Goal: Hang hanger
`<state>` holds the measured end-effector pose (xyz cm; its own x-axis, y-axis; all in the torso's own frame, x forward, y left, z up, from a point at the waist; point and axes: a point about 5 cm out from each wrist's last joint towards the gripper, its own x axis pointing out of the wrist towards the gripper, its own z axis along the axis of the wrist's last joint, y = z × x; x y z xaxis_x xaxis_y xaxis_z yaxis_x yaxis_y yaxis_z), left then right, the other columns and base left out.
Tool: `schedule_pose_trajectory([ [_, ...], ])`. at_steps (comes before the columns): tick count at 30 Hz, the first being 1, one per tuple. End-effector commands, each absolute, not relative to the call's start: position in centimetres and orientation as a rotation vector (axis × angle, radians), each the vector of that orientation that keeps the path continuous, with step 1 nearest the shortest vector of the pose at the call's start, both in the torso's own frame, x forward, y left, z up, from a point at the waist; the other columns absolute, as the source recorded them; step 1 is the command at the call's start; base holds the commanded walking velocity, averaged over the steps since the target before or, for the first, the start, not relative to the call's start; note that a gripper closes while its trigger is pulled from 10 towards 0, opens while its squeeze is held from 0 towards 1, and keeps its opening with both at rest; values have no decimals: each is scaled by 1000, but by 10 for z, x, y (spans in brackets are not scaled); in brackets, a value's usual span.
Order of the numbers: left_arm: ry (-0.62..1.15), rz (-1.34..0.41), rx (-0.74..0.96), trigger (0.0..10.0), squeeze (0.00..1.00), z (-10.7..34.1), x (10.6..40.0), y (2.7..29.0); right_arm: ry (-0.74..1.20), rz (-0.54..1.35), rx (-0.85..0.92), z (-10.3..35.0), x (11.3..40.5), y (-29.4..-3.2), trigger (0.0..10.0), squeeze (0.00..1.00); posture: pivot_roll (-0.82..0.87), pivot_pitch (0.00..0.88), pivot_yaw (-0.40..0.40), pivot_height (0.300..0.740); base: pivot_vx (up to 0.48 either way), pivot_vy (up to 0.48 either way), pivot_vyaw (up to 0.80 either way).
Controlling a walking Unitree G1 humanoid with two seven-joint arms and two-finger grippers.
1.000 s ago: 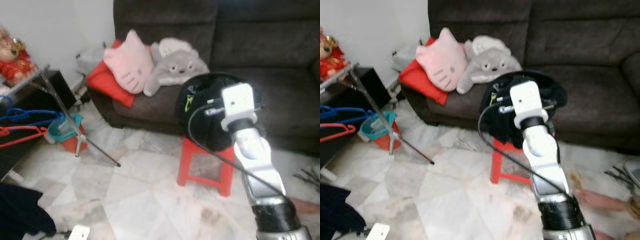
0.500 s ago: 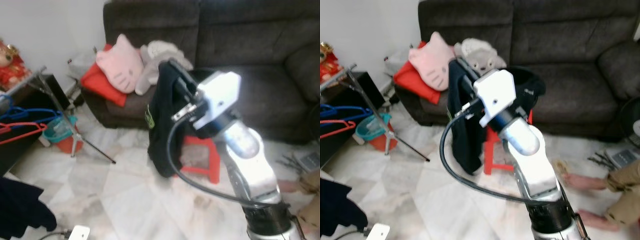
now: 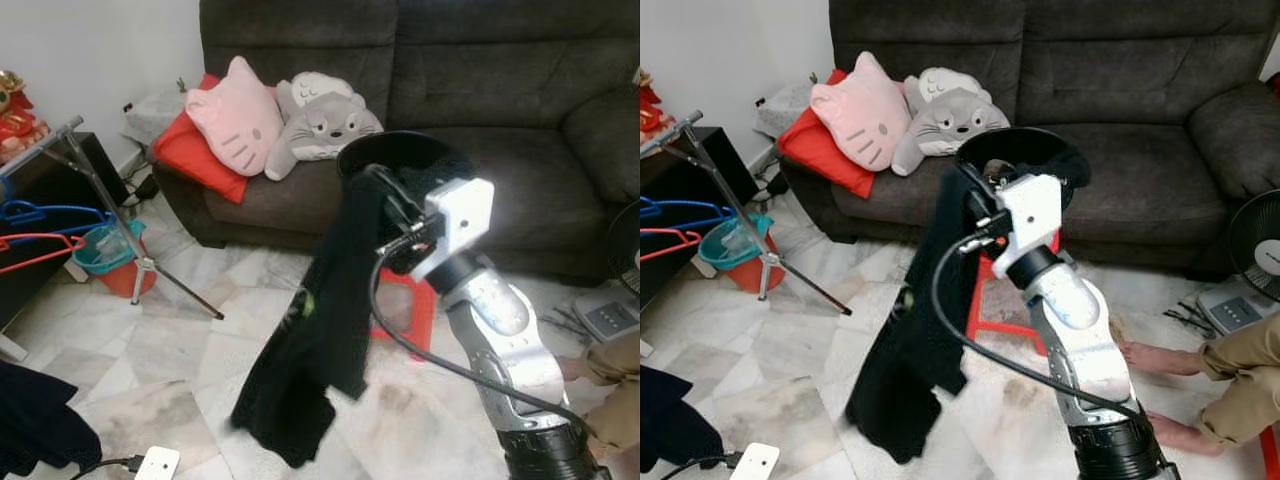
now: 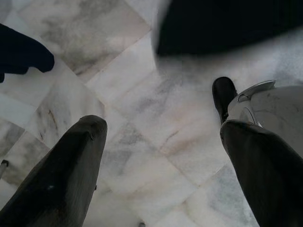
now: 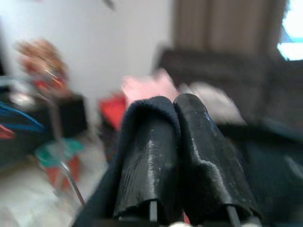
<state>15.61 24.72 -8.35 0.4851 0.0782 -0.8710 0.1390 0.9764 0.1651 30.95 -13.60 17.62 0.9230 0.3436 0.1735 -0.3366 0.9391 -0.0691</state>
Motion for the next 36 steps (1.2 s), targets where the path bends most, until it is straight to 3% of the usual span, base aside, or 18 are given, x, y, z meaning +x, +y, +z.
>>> schedule_pose_trajectory([
  [1,1075,-30,239,10000,0,-82,154,253,-142,221,-6,163,313,-151,10000,0,-58,0,104,740,0,0,0],
  [4,1075,-31,240,10000,0,-82,154,253,-75,132,7,146,315,-163,10000,0,-57,0,105,740,0,0,0],
  [7,1074,-29,243,10000,0,-82,154,254,91,6,1,100,310,-182,10000,0,-59,0,106,740,0,0,0],
  [14,1070,-20,232,10000,0,-83,153,253,330,-91,52,28,290,-190,10000,0,-48,0,99,740,0,0,0],
  [27,1051,2,179,10000,0,-84,150,252,242,-174,47,18,280,-200,10000,0,-51,0,95,740,0,0,0],
  [36,1059,4,186,10000,0,-85,148,253,207,-171,50,16,277,-200,10000,0,-56,0,96,740,0,0,764],
])
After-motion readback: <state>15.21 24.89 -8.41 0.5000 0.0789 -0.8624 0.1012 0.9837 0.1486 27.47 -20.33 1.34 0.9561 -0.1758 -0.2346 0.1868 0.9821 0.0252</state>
